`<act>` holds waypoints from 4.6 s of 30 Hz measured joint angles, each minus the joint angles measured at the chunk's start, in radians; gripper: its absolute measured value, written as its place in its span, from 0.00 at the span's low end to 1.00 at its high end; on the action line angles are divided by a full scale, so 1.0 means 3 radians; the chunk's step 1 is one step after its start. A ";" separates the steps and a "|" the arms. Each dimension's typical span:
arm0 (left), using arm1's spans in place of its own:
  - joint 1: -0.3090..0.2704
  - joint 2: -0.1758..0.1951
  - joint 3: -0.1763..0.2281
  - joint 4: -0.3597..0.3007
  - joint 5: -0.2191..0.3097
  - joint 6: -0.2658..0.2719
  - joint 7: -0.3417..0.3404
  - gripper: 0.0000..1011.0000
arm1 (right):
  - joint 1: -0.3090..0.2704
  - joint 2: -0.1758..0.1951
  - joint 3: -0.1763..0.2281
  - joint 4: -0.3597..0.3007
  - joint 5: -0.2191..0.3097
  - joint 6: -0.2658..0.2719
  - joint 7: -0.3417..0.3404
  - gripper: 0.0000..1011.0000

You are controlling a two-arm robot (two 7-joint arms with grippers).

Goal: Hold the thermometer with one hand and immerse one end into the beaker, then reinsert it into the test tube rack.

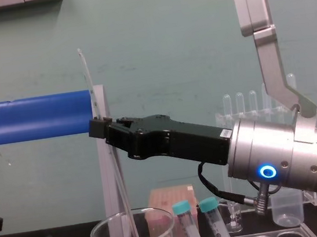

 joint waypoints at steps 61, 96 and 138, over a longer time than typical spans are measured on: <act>0.0000 0.0000 0.0000 0.0000 0.0000 0.0000 0.0000 1.00 | -0.0035 0.0027 -0.0012 -0.0047 -0.0031 0.0014 -0.0018 0.05; 0.0000 0.0000 0.0000 0.0000 0.0000 0.0000 0.0000 1.00 | -0.0044 0.0029 -0.0012 -0.0062 -0.0030 0.0011 -0.0019 0.05; 0.0000 0.0000 0.0000 0.0000 0.0000 0.0000 0.0000 1.00 | -0.0050 0.0026 -0.0008 -0.0043 -0.0026 0.0012 -0.0020 0.05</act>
